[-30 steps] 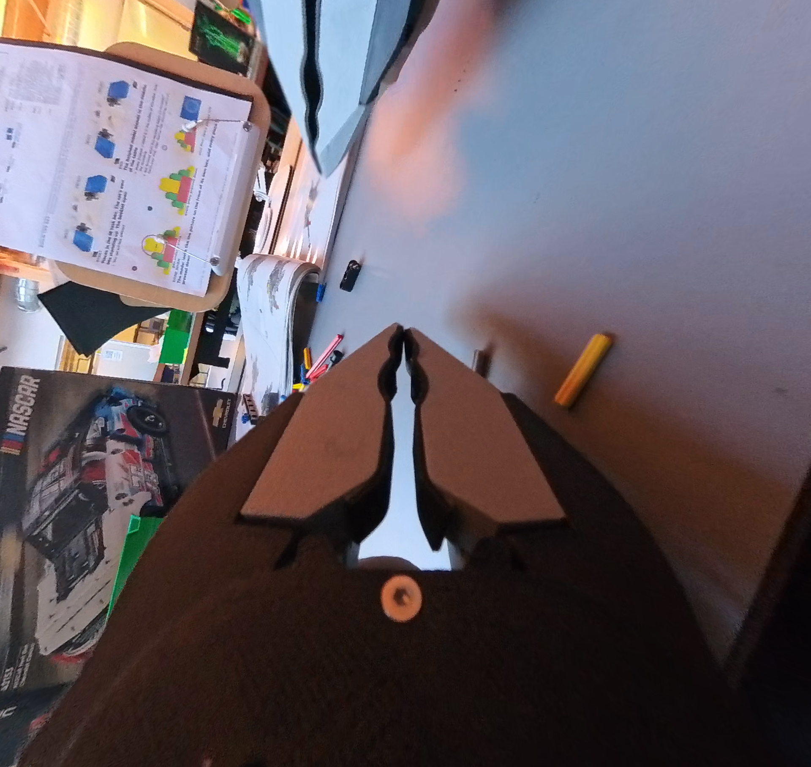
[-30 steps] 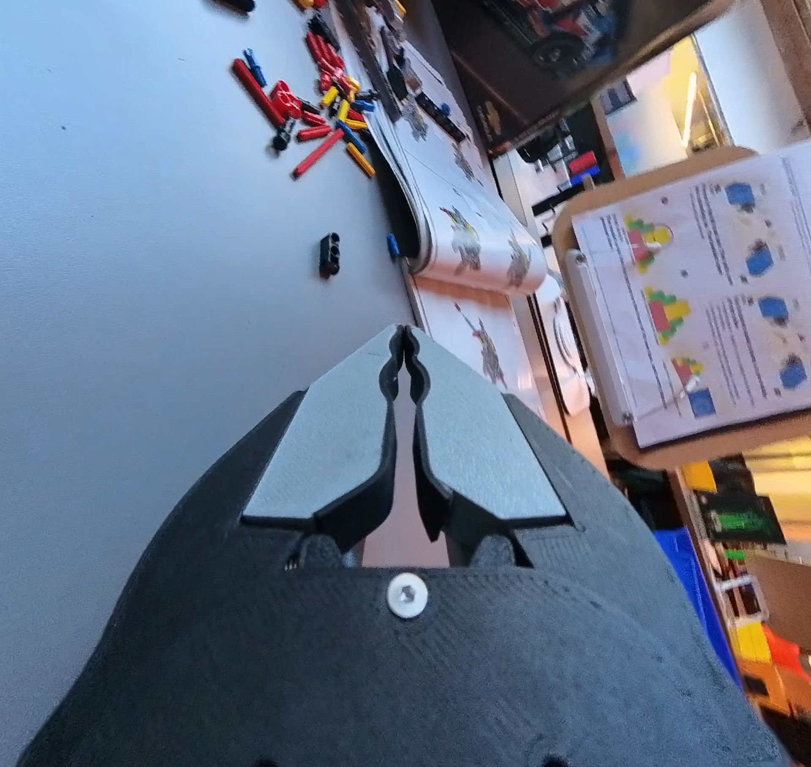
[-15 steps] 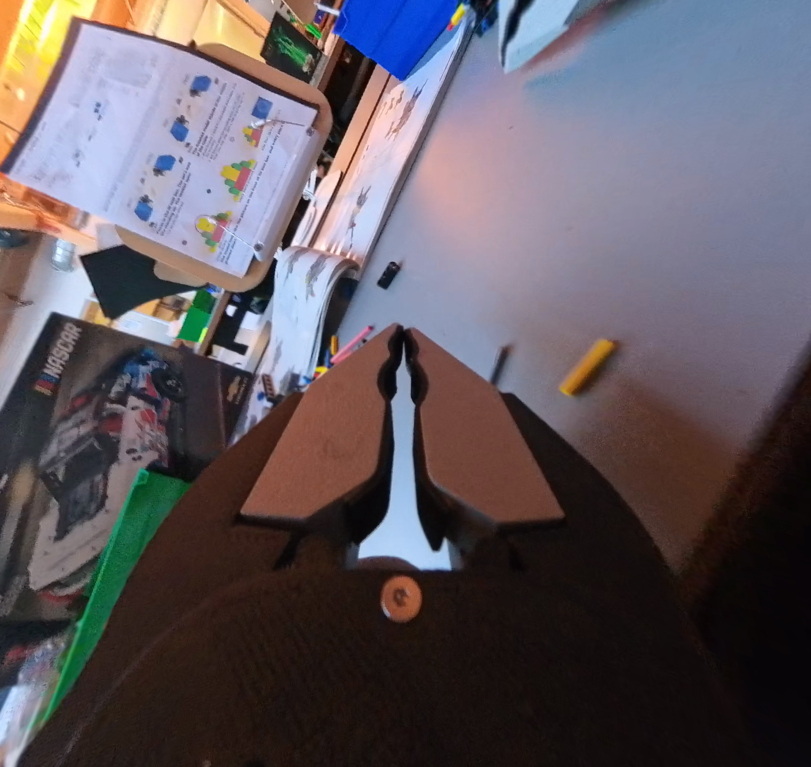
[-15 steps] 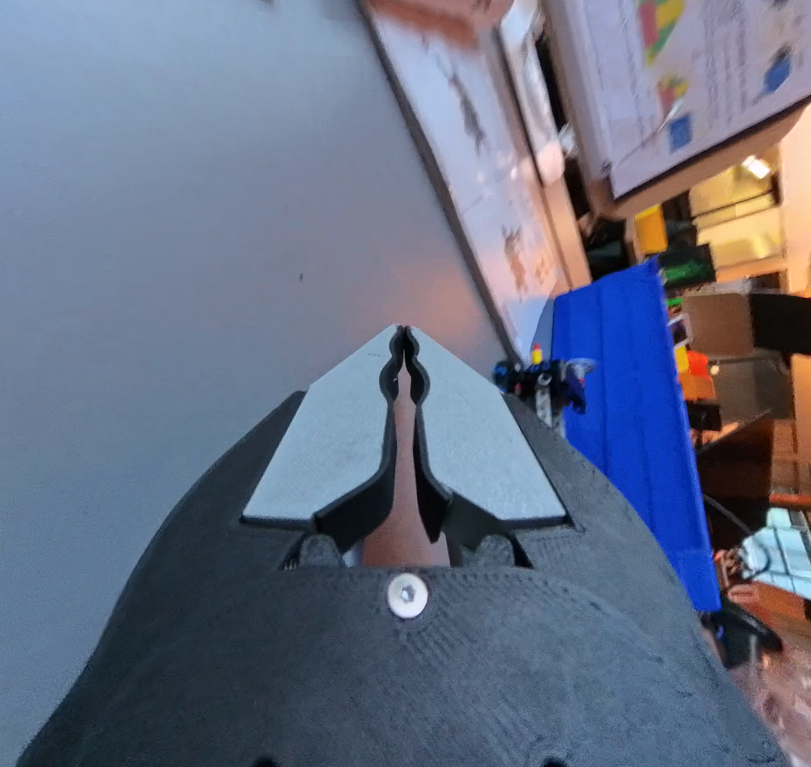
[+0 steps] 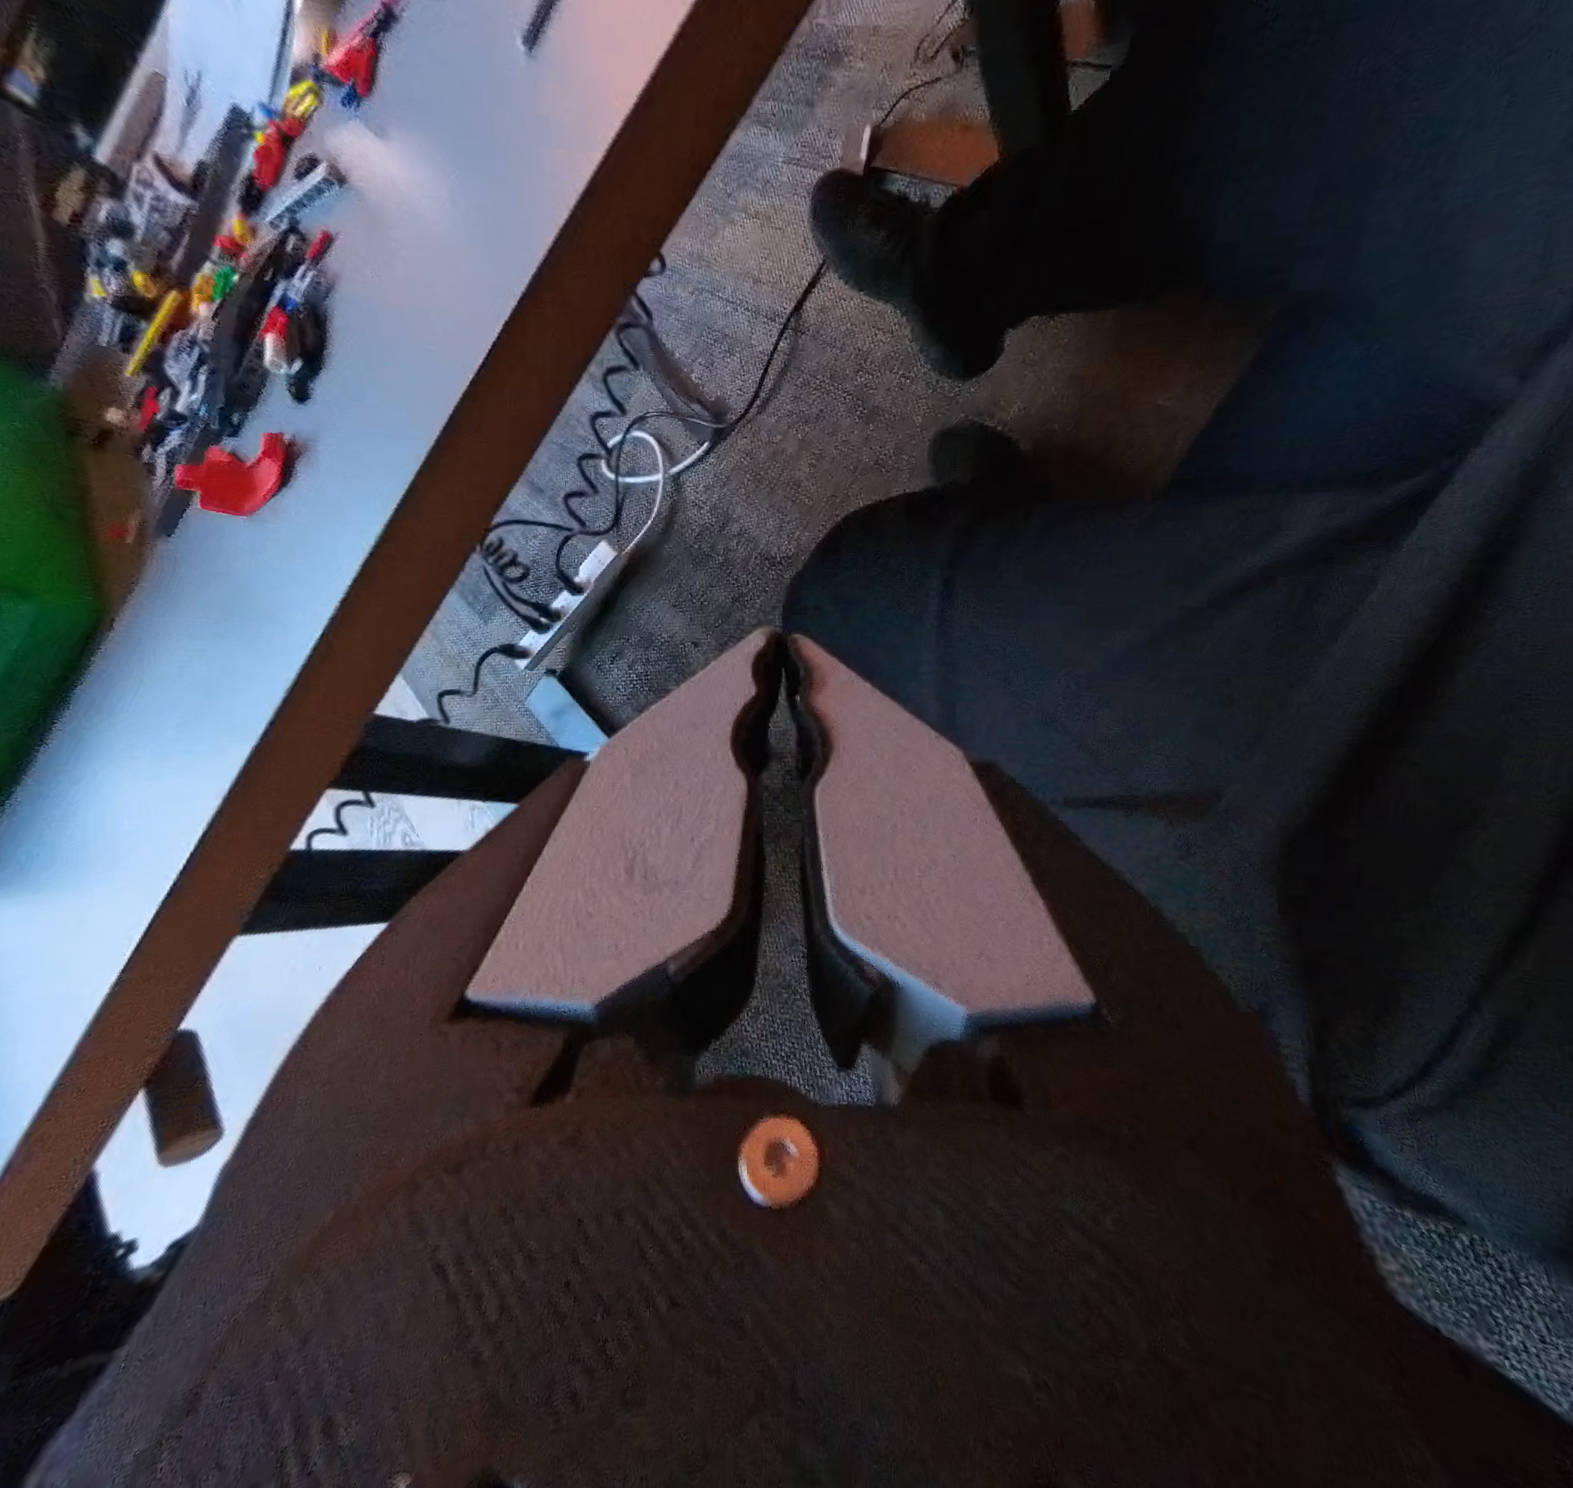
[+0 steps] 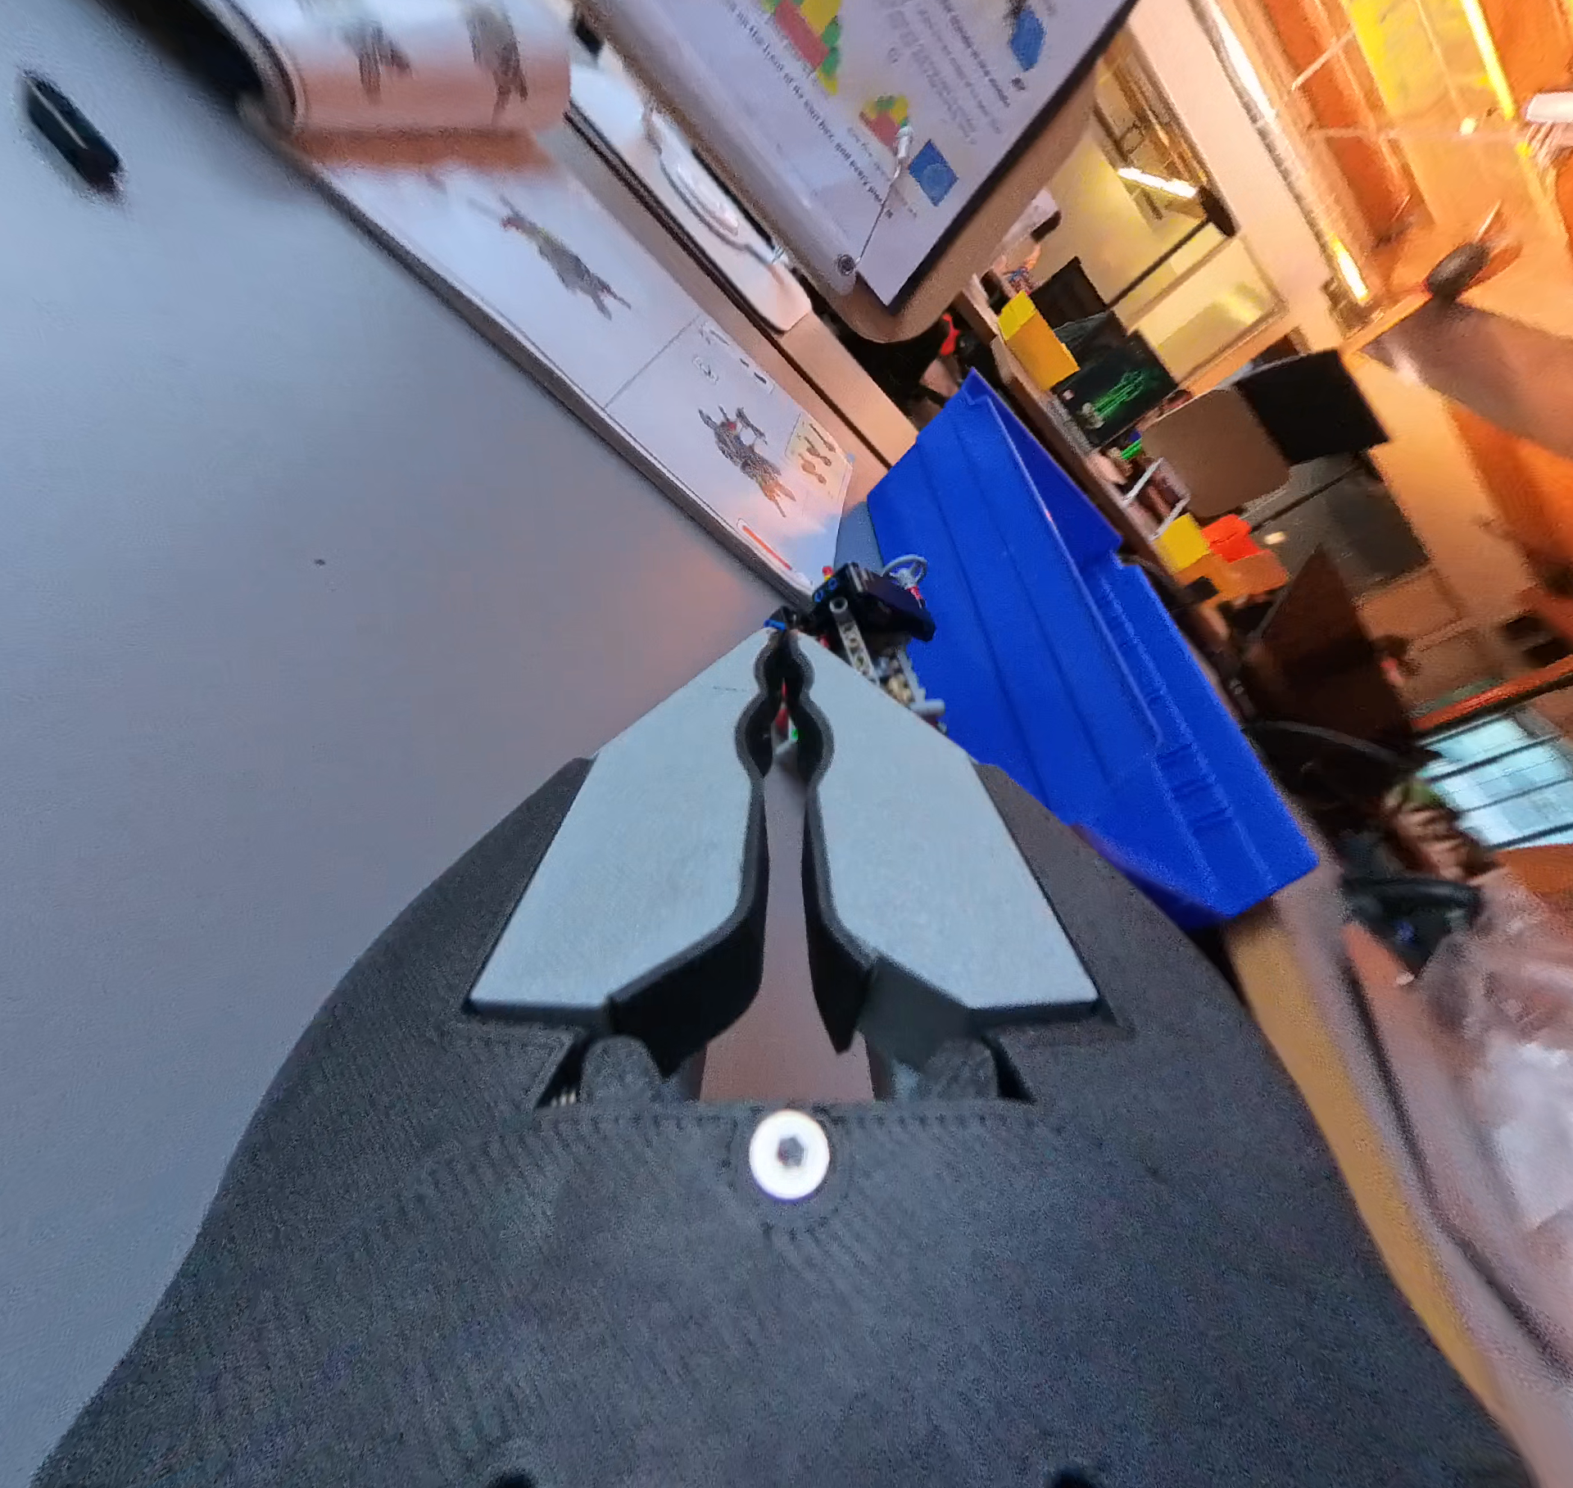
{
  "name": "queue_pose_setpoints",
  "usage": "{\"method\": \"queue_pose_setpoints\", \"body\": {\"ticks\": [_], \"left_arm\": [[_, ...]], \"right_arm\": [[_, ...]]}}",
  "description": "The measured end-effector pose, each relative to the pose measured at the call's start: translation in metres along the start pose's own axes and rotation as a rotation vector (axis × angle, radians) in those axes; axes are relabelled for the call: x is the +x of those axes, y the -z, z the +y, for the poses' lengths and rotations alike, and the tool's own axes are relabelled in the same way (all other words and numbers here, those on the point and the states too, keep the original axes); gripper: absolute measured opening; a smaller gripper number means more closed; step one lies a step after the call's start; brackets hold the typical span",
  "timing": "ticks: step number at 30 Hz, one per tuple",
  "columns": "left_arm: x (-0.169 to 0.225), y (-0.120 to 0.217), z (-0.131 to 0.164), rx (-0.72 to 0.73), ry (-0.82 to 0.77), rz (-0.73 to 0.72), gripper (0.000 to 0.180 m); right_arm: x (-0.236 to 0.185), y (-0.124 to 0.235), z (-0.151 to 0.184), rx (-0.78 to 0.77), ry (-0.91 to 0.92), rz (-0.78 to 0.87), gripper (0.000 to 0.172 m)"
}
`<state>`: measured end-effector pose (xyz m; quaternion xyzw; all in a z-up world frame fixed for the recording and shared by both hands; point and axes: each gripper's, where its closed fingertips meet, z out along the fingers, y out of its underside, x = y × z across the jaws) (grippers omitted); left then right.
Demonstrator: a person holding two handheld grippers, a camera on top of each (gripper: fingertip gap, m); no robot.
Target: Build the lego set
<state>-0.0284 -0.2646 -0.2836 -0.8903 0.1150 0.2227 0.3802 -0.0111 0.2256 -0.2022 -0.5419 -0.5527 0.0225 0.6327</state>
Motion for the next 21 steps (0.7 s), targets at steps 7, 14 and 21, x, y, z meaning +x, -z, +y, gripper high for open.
{"method": "queue_pose_setpoints", "body": {"ticks": [7,14,21], "left_arm": [[0.039,-0.006,-0.015,0.042,0.002,0.17,0.0],[0.1,0.004,-0.01,-0.029,-0.16,0.273,0.0],[0.171,0.025,-0.01,-0.085,-0.348,0.335,0.0]], "right_arm": [[0.023,0.13,0.015,0.119,-0.333,-0.063,0.041],[0.008,0.25,0.104,0.052,-0.488,-0.091,0.046],[-0.022,0.32,0.176,-0.132,-0.485,-0.197,0.047]]}}
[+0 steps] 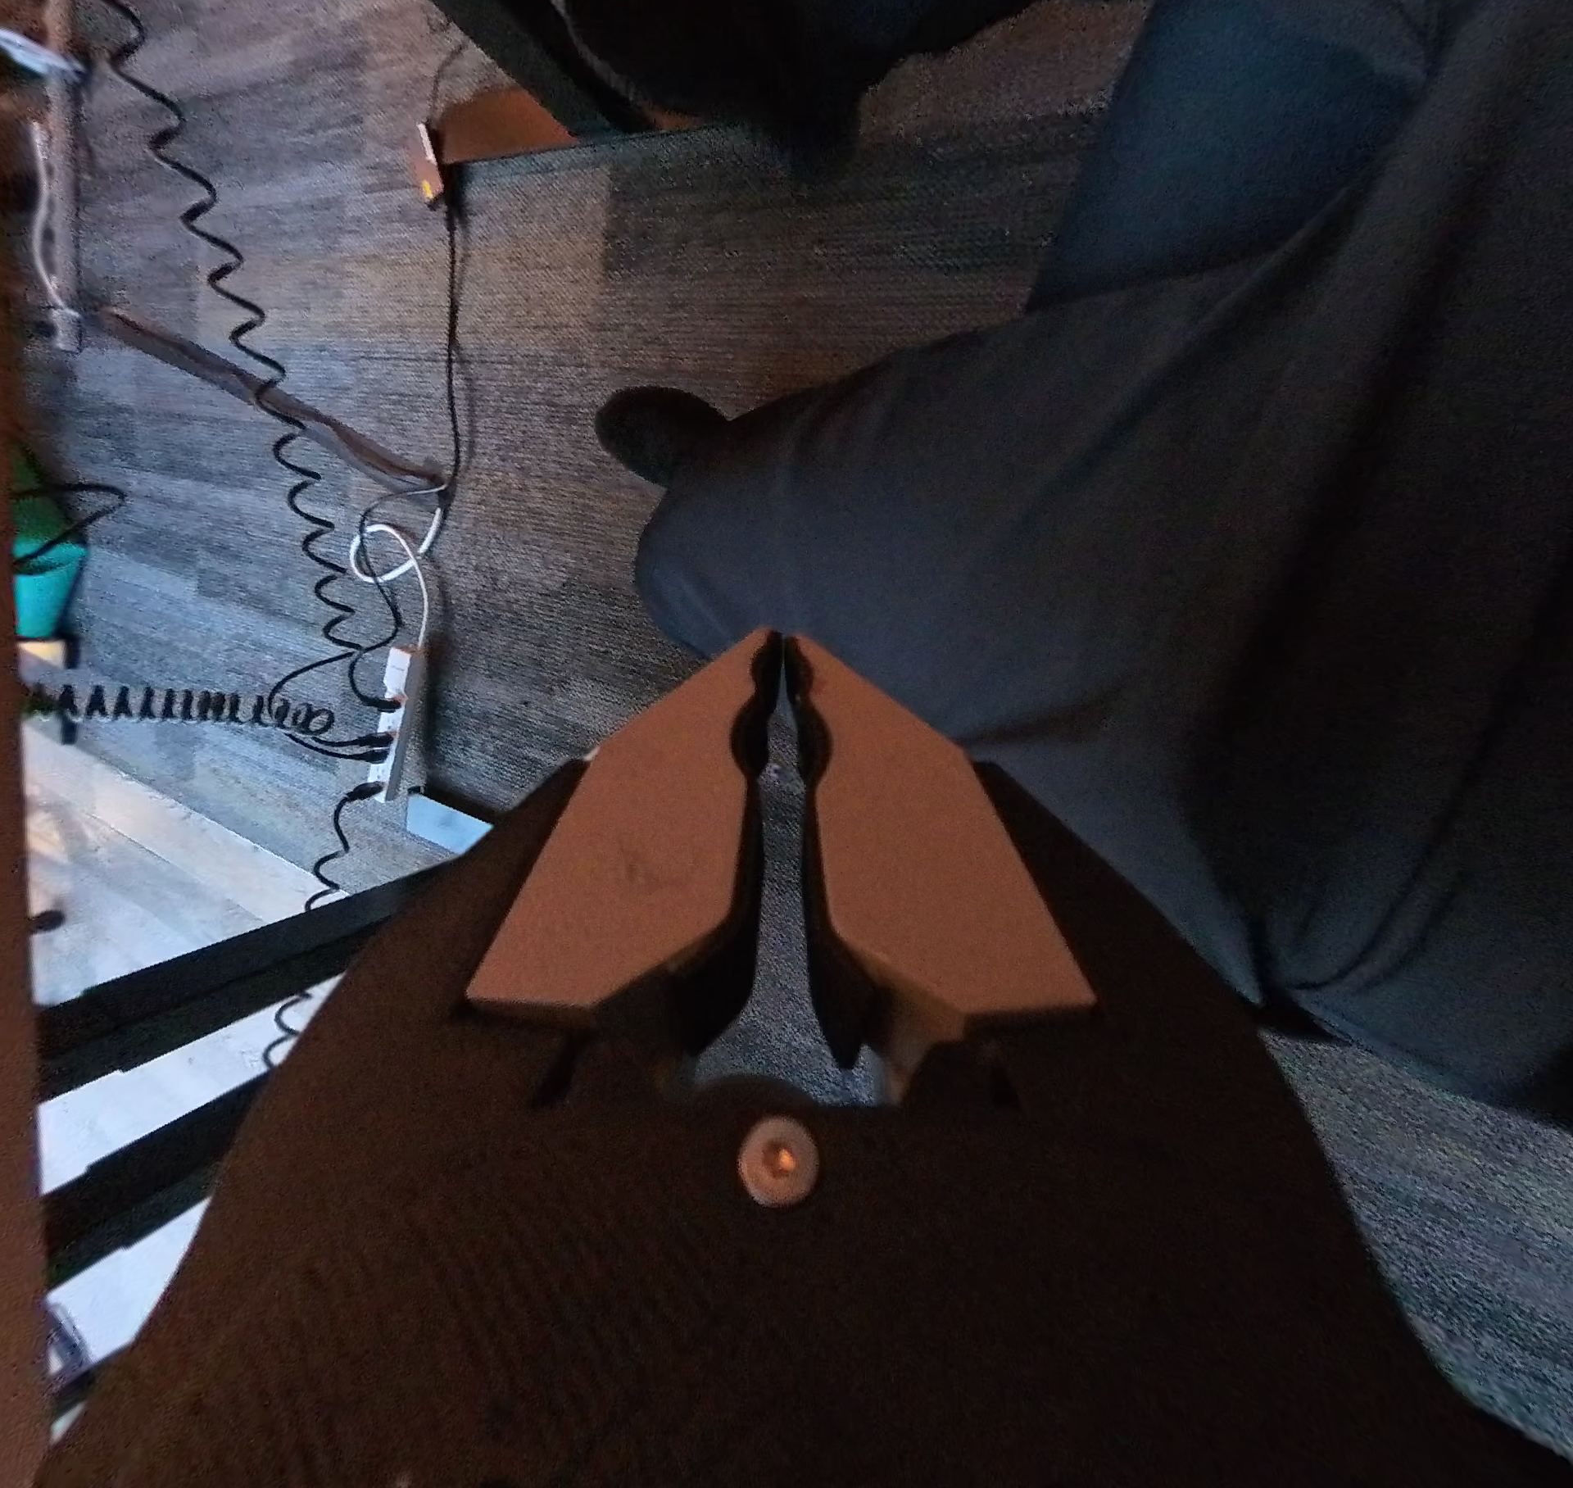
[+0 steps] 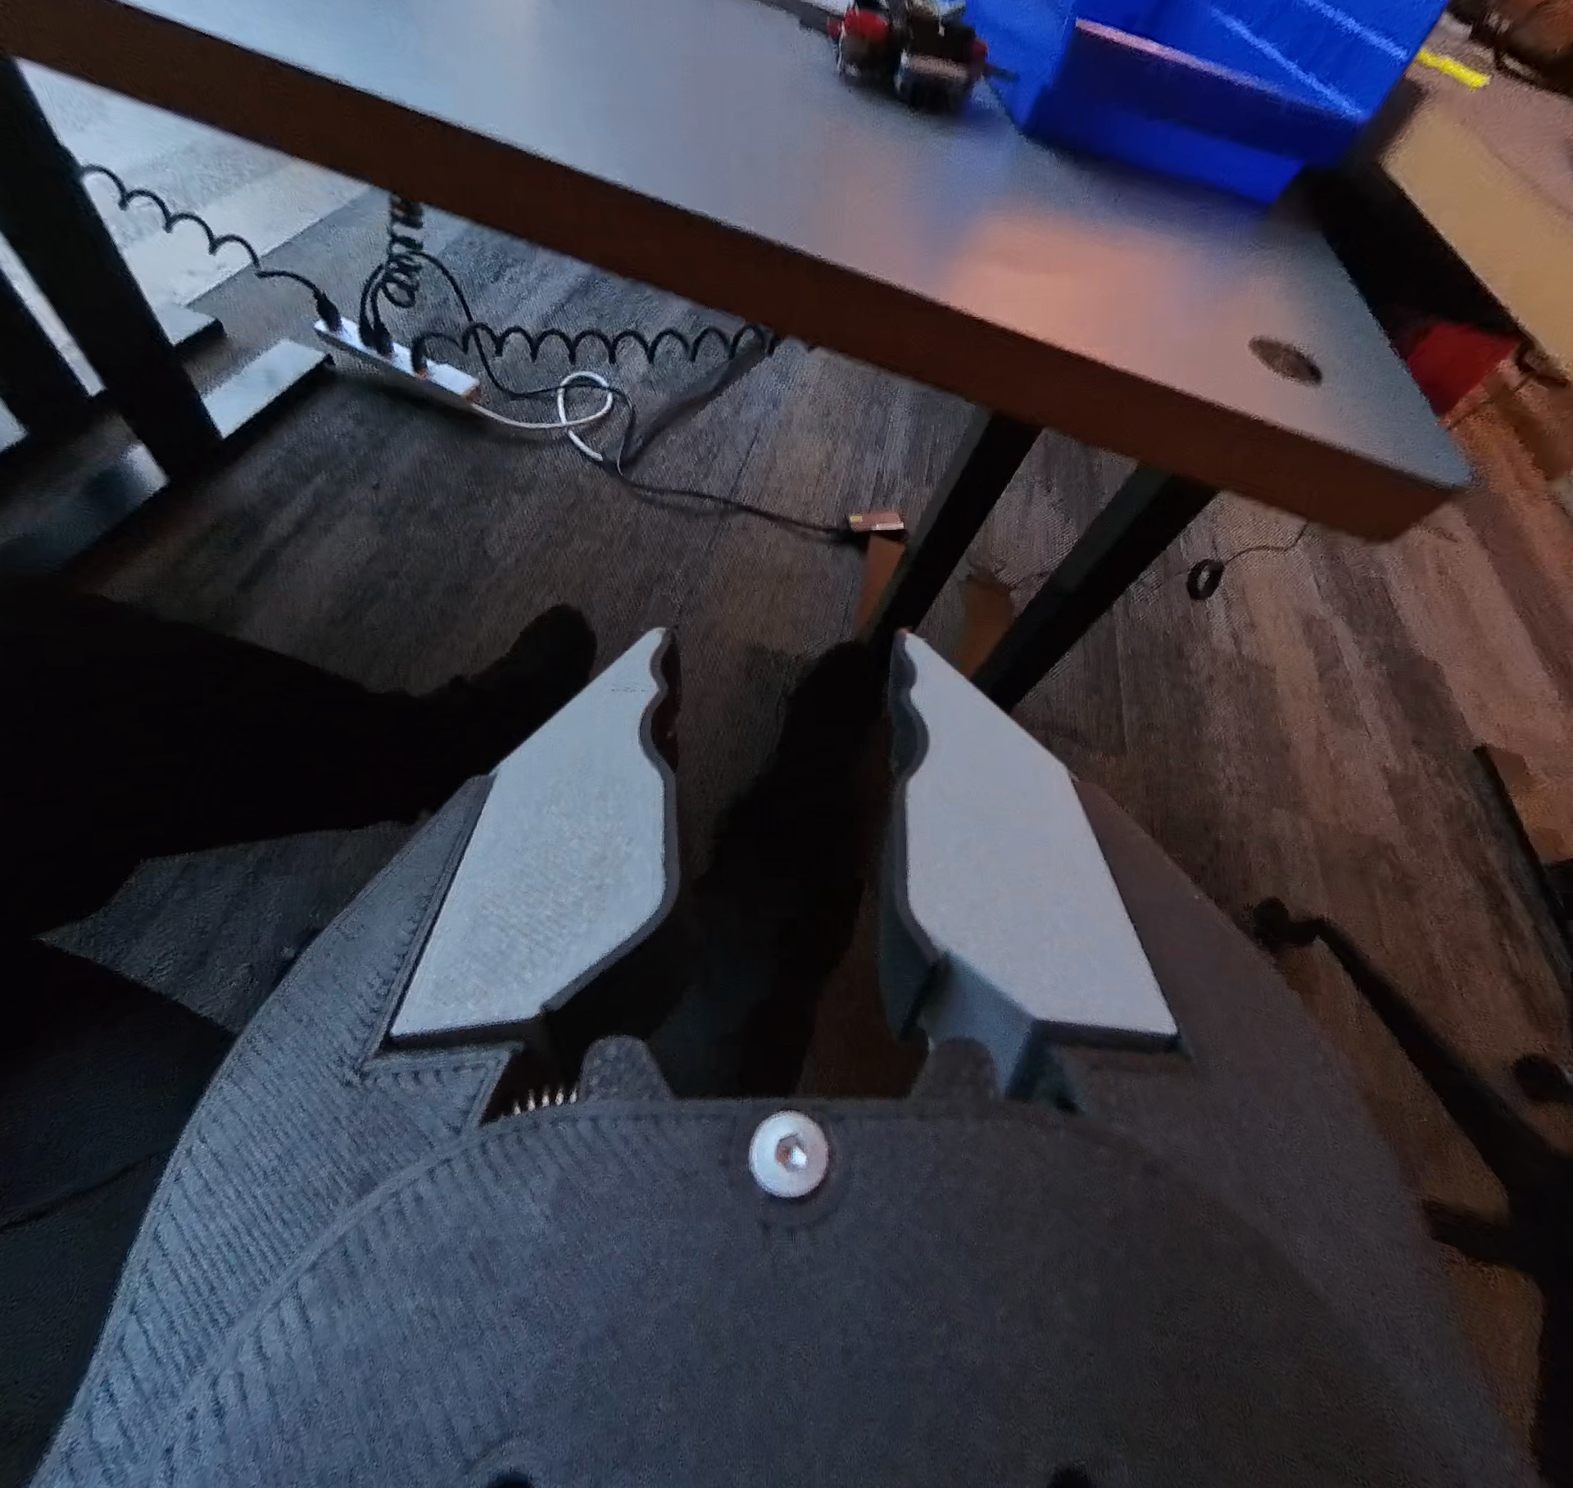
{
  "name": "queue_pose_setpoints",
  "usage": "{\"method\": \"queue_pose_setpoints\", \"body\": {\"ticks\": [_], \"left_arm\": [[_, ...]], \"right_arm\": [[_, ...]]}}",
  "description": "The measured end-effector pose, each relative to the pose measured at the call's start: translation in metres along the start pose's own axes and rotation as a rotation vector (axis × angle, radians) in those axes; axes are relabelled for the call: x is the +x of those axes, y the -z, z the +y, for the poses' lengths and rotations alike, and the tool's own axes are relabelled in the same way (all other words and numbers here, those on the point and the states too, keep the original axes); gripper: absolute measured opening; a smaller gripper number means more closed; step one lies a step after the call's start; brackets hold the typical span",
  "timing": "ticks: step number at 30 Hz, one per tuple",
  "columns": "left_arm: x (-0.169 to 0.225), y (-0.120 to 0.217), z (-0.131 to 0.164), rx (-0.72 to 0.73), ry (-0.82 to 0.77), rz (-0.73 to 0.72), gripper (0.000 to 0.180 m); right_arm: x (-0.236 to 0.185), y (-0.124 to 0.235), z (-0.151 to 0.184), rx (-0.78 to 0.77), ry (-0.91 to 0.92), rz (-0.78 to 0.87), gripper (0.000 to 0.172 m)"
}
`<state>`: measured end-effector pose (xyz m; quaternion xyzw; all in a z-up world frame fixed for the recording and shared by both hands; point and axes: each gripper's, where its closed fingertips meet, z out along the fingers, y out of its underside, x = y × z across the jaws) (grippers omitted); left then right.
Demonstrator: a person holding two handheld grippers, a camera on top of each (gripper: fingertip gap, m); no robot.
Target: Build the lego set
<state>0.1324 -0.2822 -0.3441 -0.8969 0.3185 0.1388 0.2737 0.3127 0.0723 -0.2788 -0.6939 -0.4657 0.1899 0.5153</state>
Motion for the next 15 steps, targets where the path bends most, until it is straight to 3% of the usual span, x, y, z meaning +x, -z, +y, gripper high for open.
{"method": "queue_pose_setpoints", "body": {"ticks": [9,15], "left_arm": [[0.069,0.022,-0.011,-0.031,0.008,0.007,0.0],[0.088,0.034,-0.009,-0.06,0.033,-0.029,0.0]], "right_arm": [[-0.003,0.07,0.057,-0.094,-0.144,-0.127,0.048],[-0.017,0.102,0.068,-0.099,-0.203,-0.238,0.05]]}}
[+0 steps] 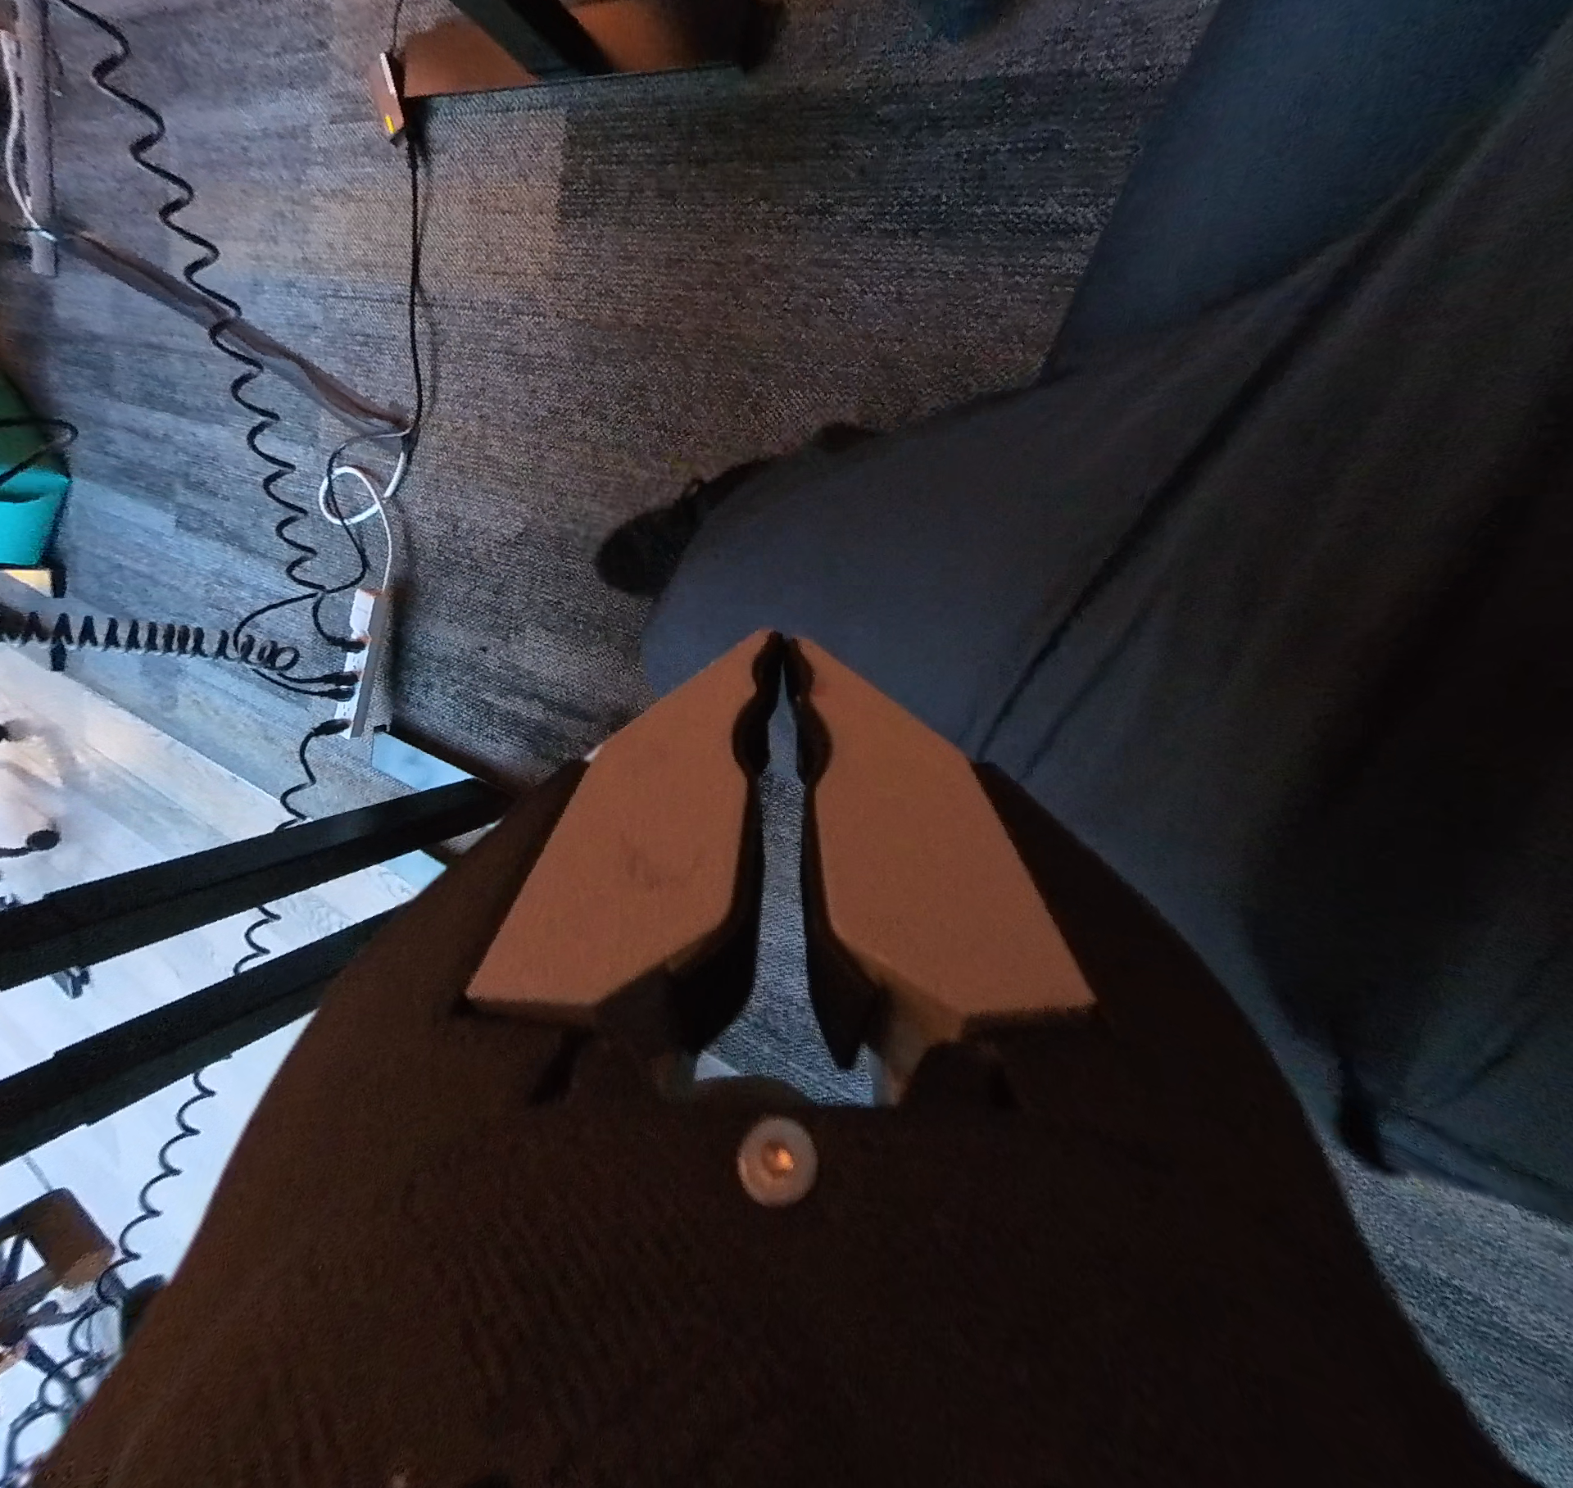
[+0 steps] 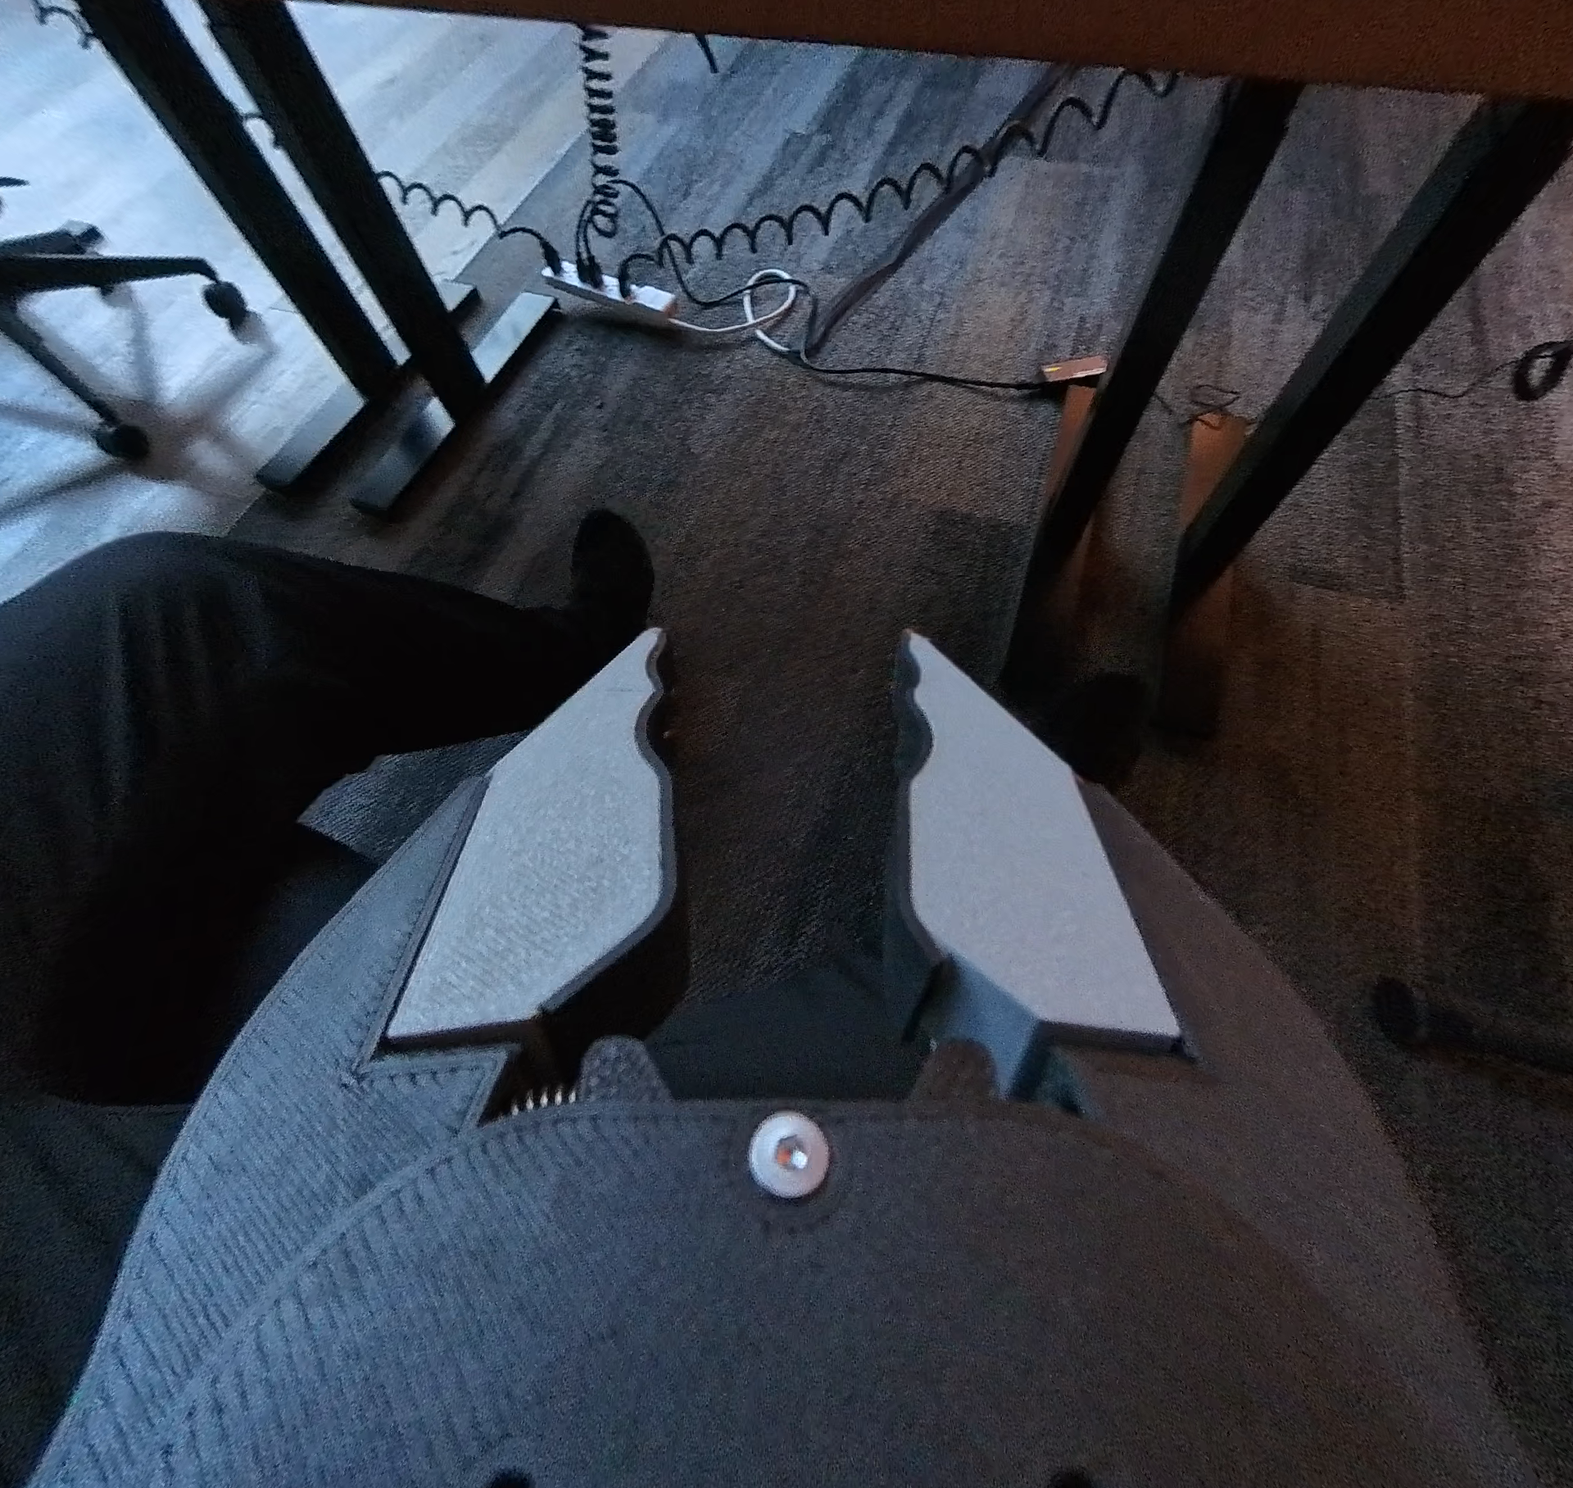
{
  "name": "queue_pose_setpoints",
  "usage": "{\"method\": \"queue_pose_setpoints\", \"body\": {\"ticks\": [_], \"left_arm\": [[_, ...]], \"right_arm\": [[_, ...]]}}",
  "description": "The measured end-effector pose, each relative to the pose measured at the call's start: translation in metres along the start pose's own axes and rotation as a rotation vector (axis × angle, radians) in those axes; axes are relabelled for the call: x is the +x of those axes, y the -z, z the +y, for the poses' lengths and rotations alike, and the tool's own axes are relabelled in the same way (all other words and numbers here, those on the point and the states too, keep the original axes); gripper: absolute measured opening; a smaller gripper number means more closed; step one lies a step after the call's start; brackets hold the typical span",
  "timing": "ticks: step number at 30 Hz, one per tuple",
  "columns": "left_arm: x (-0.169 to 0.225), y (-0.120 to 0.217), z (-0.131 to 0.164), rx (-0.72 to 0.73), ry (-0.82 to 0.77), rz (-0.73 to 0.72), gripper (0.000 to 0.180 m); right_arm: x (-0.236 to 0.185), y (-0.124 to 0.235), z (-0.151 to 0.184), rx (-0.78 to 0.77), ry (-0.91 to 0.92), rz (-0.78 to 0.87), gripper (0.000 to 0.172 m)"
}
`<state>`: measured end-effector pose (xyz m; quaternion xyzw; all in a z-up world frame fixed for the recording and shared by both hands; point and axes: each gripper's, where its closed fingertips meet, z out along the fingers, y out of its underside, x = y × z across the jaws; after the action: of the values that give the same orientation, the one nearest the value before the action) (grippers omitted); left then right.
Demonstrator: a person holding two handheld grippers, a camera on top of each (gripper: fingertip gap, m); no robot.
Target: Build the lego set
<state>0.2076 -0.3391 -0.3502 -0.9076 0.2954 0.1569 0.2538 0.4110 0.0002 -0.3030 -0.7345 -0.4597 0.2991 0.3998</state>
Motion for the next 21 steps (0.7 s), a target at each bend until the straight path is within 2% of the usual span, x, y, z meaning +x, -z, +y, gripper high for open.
{"method": "queue_pose_setpoints", "body": {"ticks": [6,13,16,18,21], "left_arm": [[0.018,-0.008,0.01,-0.074,0.026,0.061,0.0],[0.016,-0.009,0.021,-0.109,0.074,0.062,0.0],[0.023,-0.01,0.025,-0.147,0.031,0.07,0.0],[0.025,-0.009,0.025,-0.146,0.0,0.064,0.0],[0.024,-0.008,0.027,-0.128,0.04,0.075,0.0]], "right_arm": [[-0.041,0.003,0.014,-0.046,-0.01,-0.158,0.051],[-0.098,-0.009,0.024,-0.139,0.079,-0.342,0.051],[-0.119,-0.013,0.034,-0.188,0.107,-0.414,0.05],[-0.136,-0.014,0.04,-0.215,0.099,-0.48,0.049],[-0.162,-0.014,0.051,-0.265,0.087,-0.589,0.049]]}}
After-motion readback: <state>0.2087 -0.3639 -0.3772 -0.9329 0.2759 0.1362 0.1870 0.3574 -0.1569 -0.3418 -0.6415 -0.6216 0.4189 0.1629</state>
